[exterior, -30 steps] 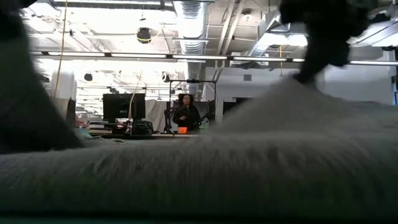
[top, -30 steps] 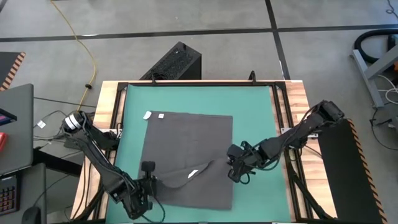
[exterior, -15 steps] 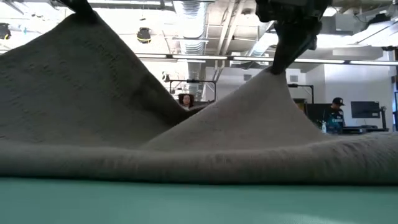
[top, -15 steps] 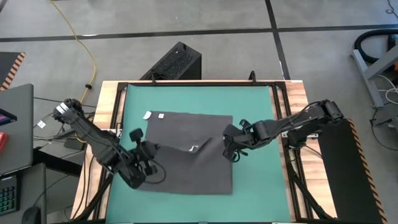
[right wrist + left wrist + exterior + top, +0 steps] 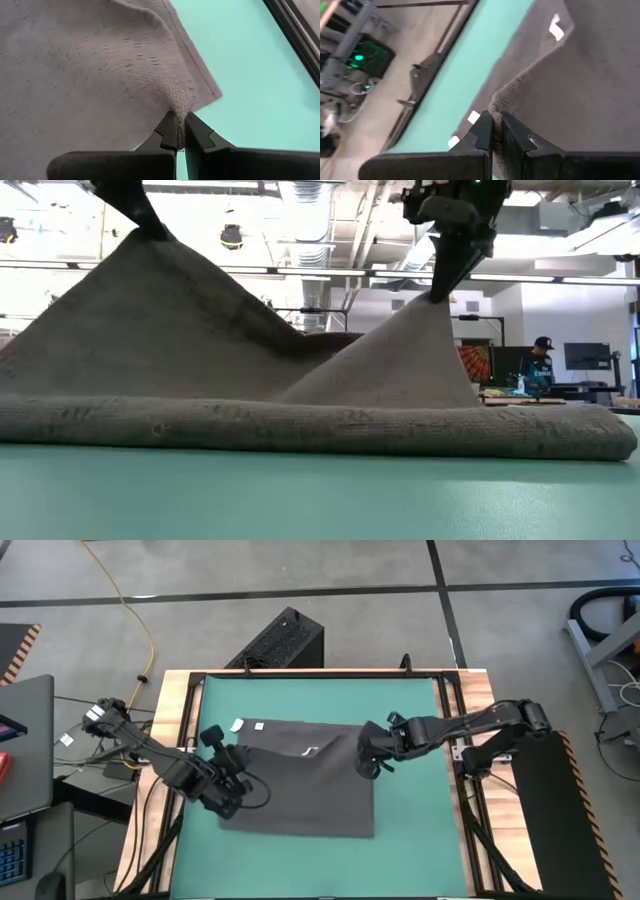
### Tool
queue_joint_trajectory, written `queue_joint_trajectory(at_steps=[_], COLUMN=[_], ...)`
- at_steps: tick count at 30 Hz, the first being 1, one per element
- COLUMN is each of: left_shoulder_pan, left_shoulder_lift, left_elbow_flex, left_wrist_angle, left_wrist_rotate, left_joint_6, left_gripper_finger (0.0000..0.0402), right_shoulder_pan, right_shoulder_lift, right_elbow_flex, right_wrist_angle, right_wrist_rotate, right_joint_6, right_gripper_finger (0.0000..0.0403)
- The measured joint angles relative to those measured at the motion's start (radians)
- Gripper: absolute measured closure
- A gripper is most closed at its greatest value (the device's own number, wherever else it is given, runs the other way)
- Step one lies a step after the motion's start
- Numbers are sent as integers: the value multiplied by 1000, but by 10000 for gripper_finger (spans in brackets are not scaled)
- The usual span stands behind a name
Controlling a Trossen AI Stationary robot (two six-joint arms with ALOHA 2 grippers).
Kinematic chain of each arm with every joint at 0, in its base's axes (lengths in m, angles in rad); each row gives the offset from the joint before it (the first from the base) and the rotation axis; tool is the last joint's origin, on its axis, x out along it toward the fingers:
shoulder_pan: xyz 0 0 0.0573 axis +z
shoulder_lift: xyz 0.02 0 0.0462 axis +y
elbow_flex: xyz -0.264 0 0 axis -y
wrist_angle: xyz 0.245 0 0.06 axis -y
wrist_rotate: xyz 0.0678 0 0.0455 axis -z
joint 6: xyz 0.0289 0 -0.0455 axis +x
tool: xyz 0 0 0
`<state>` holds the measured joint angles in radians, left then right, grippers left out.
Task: Roll towel
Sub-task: Roll the gray towel on the table
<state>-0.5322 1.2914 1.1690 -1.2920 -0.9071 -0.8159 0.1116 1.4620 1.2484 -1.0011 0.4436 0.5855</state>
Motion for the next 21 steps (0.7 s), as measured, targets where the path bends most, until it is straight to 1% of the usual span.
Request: queue_joint_trajectory(at_steps=[2,8,10,12,14,16,21], left_shoulder_pan=[25,89,106,120,128,130,130], left_shoulder_lift=[3,3,3,4,4,4,4], left_elbow_flex=[0,-1,-17,-43,-67,-92,-109], left_wrist_angle=[1,15,46,85,113,129,134], left_wrist_rotate=[-16,-16,-16,6,42,55,30], left_joint_6=[17,72,93,115,117,117,116], left_gripper_finger=[397,397,397,397,397,397,396], right_shoulder_pan=[-15,-39,-48,-57,-58,-58,-58], right_shoulder_lift=[0,0,0,0,0,0,0], right_elbow_flex=[0,0,0,0,0,0,-1], right_wrist_angle=[-4,-28,-28,-27,-23,-24,-29], right_wrist_rotate=[0,0,0,0,0,0,0], right_joint_6=[-13,-34,-37,-42,-48,-48,-48], right_gripper_finger=[379,379,379,379,379,379,379])
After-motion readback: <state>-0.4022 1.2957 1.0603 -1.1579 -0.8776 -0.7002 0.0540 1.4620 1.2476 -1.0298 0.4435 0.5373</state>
